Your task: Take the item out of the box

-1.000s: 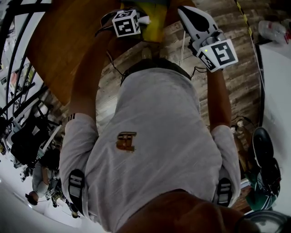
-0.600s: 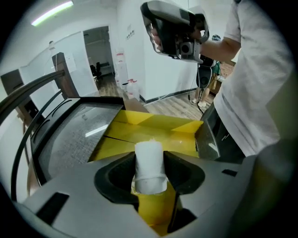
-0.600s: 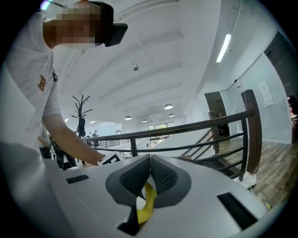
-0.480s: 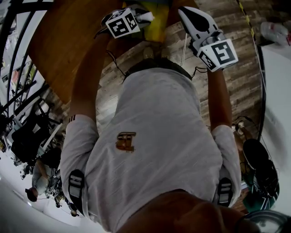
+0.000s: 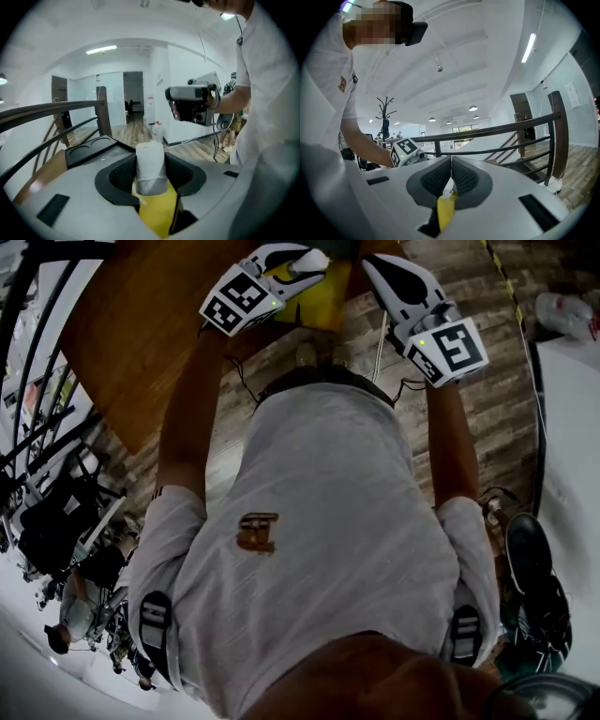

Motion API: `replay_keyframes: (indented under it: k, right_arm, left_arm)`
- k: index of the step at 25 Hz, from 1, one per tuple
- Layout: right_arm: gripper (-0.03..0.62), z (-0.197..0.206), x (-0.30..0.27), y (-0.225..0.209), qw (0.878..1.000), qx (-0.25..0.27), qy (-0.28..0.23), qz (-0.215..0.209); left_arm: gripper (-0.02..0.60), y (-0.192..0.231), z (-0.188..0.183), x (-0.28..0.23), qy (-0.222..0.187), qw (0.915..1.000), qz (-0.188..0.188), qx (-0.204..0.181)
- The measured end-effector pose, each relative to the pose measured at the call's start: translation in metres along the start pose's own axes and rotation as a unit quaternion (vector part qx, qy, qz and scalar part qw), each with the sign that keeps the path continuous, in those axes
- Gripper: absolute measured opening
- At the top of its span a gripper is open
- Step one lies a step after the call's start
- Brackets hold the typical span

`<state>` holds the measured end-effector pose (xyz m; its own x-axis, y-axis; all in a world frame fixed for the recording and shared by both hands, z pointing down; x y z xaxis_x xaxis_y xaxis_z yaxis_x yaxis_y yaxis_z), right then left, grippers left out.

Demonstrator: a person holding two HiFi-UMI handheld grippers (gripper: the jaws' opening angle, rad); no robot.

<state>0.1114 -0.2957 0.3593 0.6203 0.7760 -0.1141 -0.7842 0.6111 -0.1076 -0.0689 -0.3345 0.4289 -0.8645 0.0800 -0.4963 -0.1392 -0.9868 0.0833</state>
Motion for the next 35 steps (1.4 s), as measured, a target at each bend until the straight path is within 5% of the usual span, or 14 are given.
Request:
replay_keyframes:
  k: [8, 16, 25, 35]
  right_arm:
    - [0.032, -0.013, -0.002, 0.008, 1.000, 0.001, -0.013, -0.010]
    - [0.032, -0.034, 0.004, 0.015, 0.999, -0.003, -0.039, -0.022]
    - [0.032, -0.050, 0.011, 0.032, 0.997, -0.023, -0.069, -0.038]
    - [0.031, -0.055, 0.016, 0.047, 0.994, -0.029, -0.090, -0.046]
  left_arm:
    - [0.206, -0.011, -0.045, 0.035, -0.129, 0.9894, -0.067, -0.007]
    - [0.206, -0.028, -0.081, 0.061, -0.248, 0.9624, -0.111, 0.000]
    - [0.206, -0.055, -0.105, 0.078, -0.307, 0.9410, -0.142, -0.018]
    - [0.206, -0.067, -0.113, 0.092, -0.343, 0.9271, -0.149, -0.029]
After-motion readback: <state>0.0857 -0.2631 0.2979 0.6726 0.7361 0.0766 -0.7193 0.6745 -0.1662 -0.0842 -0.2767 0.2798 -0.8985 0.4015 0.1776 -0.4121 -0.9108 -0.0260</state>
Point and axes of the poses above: the fingertips, and each gripper's own axes: x backward along the fingers, y to its left, z out of its underside, the point moved 8 cm from there along x, backward along the fingers, and after that the axes turned 13 degrees about z, right-handed, at the moved point
